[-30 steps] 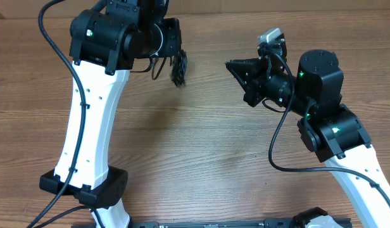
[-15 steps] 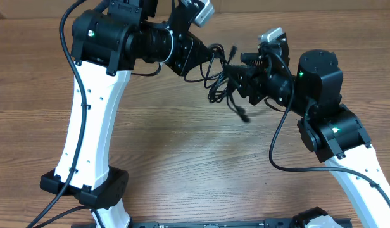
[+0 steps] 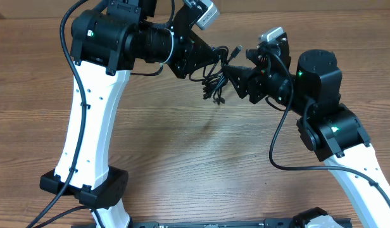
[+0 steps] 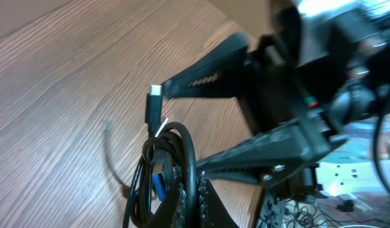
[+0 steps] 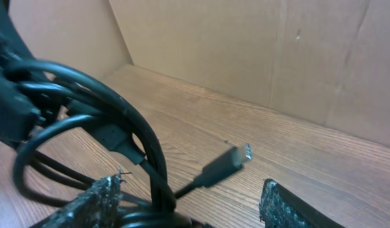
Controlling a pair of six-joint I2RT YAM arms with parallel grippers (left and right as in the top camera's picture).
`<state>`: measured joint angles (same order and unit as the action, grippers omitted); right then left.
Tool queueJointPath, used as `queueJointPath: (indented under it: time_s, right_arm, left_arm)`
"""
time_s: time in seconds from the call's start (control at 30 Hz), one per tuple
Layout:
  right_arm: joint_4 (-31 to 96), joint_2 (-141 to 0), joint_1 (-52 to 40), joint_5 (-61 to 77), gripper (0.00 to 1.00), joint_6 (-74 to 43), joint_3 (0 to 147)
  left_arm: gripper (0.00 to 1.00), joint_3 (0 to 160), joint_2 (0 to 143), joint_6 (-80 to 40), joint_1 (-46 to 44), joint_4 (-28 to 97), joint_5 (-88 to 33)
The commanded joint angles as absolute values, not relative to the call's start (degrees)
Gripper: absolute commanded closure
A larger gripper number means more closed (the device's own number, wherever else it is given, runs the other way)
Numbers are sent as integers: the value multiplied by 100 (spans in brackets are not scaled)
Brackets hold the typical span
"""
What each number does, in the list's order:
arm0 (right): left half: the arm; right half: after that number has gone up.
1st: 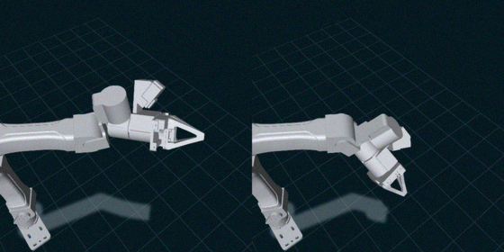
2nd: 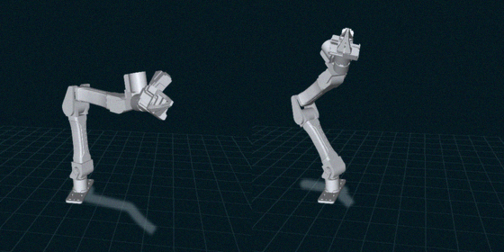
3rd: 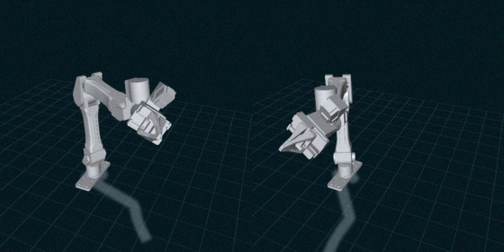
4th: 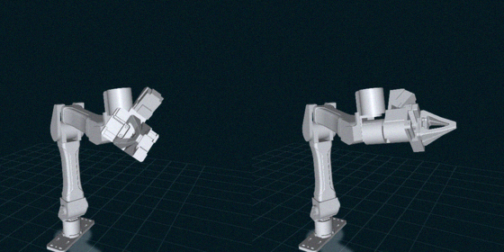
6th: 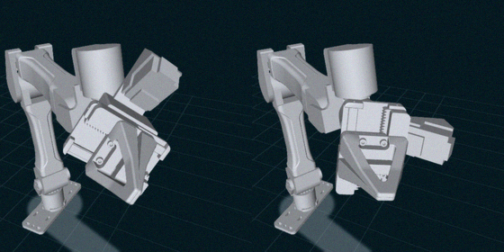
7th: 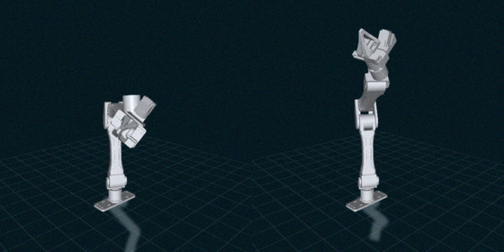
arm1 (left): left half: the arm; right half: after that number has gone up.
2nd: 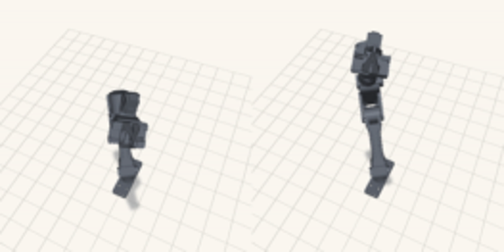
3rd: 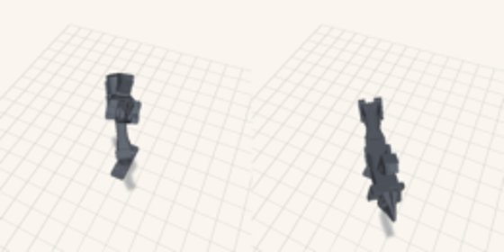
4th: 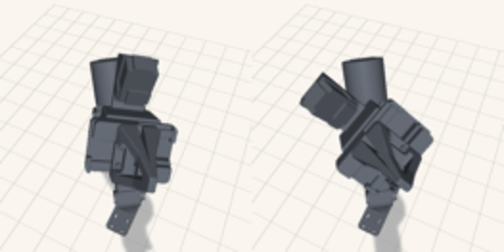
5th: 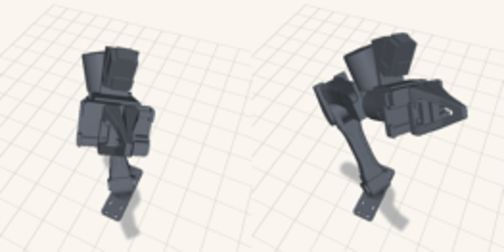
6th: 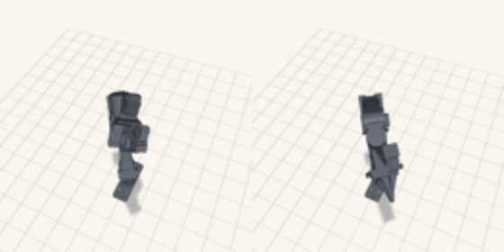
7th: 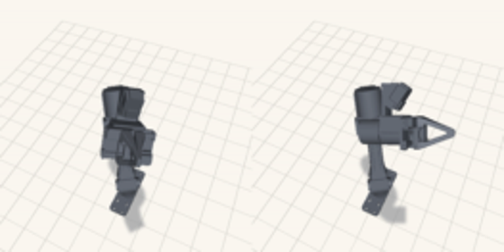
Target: Untangle cables
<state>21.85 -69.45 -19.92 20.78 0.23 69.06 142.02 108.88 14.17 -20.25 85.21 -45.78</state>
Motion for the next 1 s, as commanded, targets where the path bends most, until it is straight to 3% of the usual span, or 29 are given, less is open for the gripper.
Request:
queueJointPath:
  time_s: [0.0, 0.1, 0.13, 0.23, 0.3, 0.33, 0.5, 0.7, 0.87, 0.97]
  right_arm:
    - [2137, -7107, -1988, 2193, 30, 51, 6973]
    - [2115, -7190, -1988, 2217, 32, 51, 6971]
    - [2115, -7205, -1988, 2237, 39, 51, 6973]
    - [2115, -7203, -1988, 2259, 75, 51, 6973]
    - [2117, -7203, -1988, 2259, 92, 51, 6973]
    - [2123, -7203, -1988, 2261, 96, 51, 6973]
    - [2167, -7203, -1988, 2460, 96, 54, 6973]
    - [2147, -7203, -1988, 2569, 95, 54, 6973]
    - [2067, -7203, -1988, 2587, 69, 54, 6973]
    - [1977, -7203, -1988, 2670, 61, 54, 6973]
  left_arm:
    - [96, 14261, 10833, 1496, -2023, 8409, -5137]
    - [96, 14261, 10833, 1452, -2023, 8385, -5131]
    - [96, 14261, 10833, 1452, -2023, 8383, -5124]
    - [96, 14261, 10833, 1452, -2021, 8372, -5043]
    - [96, 14261, 10833, 1404, -2021, 8340, -5002]
    - [96, 14261, 10833, 1284, -2018, 8298, -4899]
    - [96, 14261, 10833, 255, -2016, 8029, -3861]
    - [96, 14261, 10833, 106, -2016, 7970, -3903]
    - [96, 14261, 10833, 110, -2027, 7970, -4276]
    - [96, 14261, 10833, 110, -2027, 7968, -4613]
